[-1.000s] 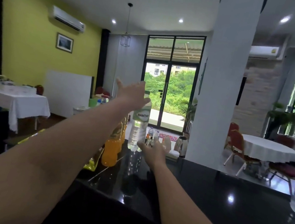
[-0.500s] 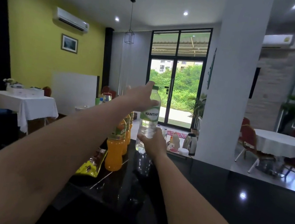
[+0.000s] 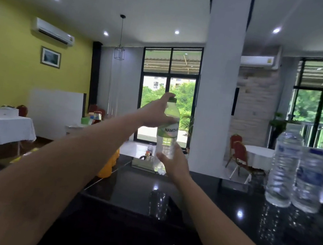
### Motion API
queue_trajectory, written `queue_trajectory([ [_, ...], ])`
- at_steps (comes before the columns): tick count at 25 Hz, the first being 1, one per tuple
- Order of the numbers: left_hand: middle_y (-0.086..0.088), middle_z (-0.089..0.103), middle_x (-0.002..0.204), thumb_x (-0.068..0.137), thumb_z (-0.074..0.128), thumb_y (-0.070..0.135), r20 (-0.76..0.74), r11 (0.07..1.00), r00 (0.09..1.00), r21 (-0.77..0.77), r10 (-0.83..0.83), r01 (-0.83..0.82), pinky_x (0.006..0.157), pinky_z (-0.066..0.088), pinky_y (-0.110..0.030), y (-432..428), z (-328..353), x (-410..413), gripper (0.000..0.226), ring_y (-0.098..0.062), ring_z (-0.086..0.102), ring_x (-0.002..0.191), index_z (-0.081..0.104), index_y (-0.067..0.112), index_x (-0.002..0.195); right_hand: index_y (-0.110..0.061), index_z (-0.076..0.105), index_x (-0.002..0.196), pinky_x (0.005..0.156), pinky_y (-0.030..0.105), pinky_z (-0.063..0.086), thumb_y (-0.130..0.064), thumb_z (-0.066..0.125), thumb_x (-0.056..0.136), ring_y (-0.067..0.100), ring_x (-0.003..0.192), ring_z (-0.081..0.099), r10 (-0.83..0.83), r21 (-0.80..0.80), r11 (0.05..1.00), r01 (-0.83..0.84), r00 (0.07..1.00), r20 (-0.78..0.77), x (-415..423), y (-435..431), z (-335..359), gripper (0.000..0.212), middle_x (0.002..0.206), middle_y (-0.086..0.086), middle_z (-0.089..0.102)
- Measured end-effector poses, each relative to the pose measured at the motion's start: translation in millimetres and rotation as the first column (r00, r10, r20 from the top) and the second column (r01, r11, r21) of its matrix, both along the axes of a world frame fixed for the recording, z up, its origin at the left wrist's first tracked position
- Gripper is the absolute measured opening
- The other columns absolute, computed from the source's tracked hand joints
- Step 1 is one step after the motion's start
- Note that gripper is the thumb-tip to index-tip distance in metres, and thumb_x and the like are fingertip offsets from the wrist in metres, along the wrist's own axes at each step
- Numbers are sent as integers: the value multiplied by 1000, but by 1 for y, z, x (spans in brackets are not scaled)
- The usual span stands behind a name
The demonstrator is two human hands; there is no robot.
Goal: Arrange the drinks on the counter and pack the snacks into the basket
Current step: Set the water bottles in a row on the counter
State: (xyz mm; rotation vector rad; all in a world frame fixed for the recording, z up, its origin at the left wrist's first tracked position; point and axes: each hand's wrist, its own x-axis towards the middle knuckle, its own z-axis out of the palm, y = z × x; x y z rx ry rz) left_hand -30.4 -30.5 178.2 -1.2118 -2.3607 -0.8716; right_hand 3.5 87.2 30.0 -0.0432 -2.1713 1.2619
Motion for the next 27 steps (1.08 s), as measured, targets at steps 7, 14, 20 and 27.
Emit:
queue_trajectory([
  [7,-7,46,139,83,72,22,82,984,982,70,-172,166,72,45,-20,96,-9,79,79,-15,51,100,21,20,145,-16,45,133,85,31,47,-26,70,85,23,109,59,-136,-39,990,137,990,26,111,92,3,55,123,4,61],
  [14,-10,46,138,84,69,13,135,960,955,139,-263,244,79,53,-32,185,-33,125,73,-30,56,110,26,15,143,-20,50,116,73,30,54,-17,70,86,22,95,66,-202,-68,976,205,978,53,160,165,-12,36,103,1,65],
  [20,-4,51,134,80,73,25,-13,978,988,141,-152,153,93,48,-40,223,-38,119,70,-24,57,107,33,18,138,-18,49,130,81,41,53,-25,69,86,20,96,60,-519,-45,853,519,855,23,138,174,-25,49,120,4,55],
  [27,-11,55,123,80,71,34,-59,983,998,180,-36,46,87,47,-38,253,-46,105,65,-27,57,100,36,24,134,-12,43,133,71,32,46,-21,62,91,24,100,60,-643,129,756,642,765,-38,128,185,-27,47,128,6,52],
])
